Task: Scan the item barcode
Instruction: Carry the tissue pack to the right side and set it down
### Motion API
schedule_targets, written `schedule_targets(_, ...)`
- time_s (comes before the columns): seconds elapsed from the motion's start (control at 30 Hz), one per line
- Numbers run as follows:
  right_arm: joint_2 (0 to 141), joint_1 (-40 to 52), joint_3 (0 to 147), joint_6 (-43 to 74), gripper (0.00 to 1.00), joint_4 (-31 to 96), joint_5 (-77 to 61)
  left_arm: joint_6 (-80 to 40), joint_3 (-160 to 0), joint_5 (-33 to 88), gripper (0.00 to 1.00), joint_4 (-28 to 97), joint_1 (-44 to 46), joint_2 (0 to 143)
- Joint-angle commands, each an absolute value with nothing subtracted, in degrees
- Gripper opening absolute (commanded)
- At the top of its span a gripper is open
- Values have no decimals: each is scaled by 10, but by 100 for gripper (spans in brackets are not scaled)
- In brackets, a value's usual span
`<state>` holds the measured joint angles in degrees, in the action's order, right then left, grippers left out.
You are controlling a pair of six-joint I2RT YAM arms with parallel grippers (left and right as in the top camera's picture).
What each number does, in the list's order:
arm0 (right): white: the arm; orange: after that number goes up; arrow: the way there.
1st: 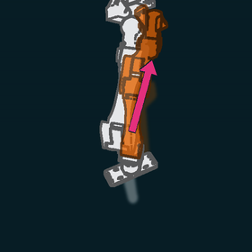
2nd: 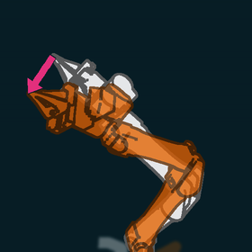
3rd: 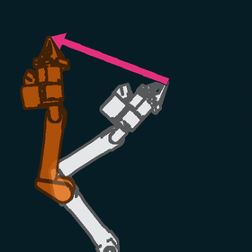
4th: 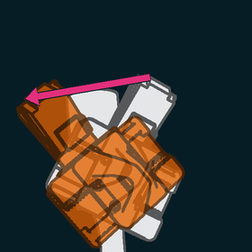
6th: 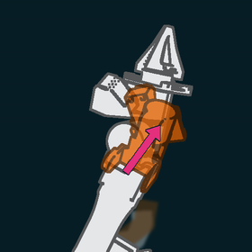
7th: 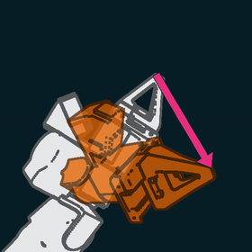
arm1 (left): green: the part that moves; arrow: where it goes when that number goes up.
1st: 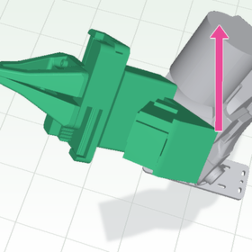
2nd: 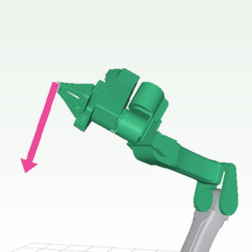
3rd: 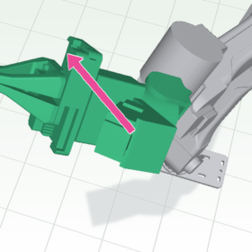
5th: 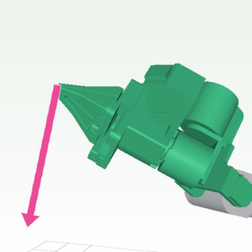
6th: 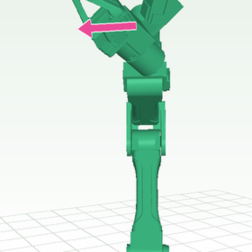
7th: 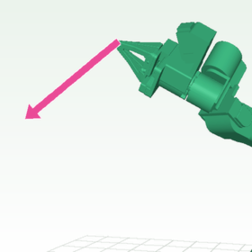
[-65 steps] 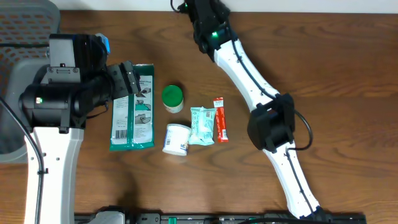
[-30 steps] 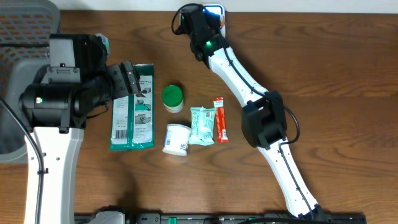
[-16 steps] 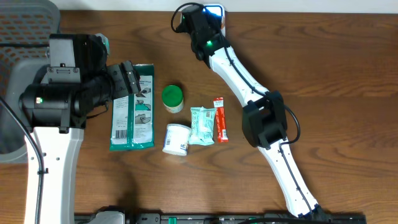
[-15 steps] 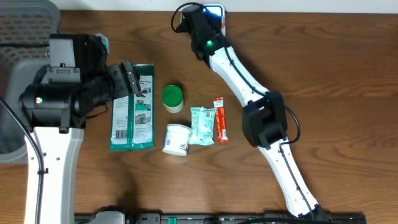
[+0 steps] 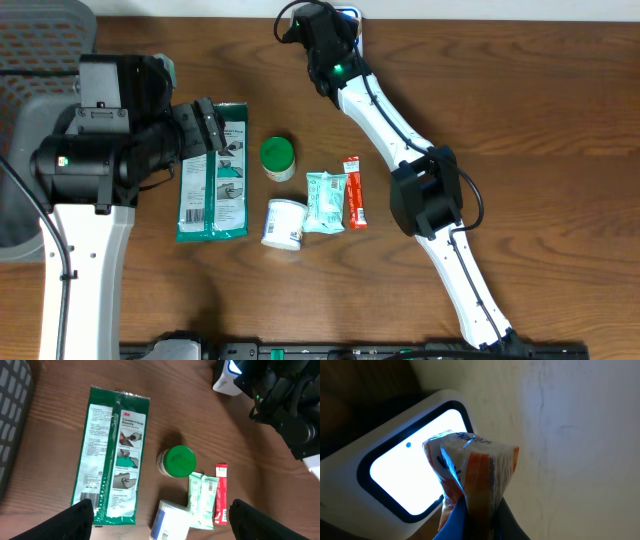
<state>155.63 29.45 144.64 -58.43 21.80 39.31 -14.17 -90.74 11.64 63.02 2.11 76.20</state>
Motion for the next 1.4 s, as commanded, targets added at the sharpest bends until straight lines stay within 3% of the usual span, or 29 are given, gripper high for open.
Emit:
schedule_targets(0.0, 1531, 295, 1453, -543, 1, 237, 402, -143, -905, 113, 86, 632, 22, 760)
schedule_targets(0.4, 1303, 241, 1453, -169, 1, 610, 194, -143, -905, 113, 86, 632, 22, 760)
schedule_targets(0.7, 1245, 93, 1449, -8, 1, 973, 132, -143, -905, 113, 86, 632, 22, 760)
schedule_targets(1.07, 1242, -124, 1213, 4, 1, 953, 71, -143, -905, 113, 86, 632, 22, 760)
schedule_targets(1.37, 1242, -272, 1026, -16, 1, 770, 151, -143, -905, 113, 86, 632, 22, 760)
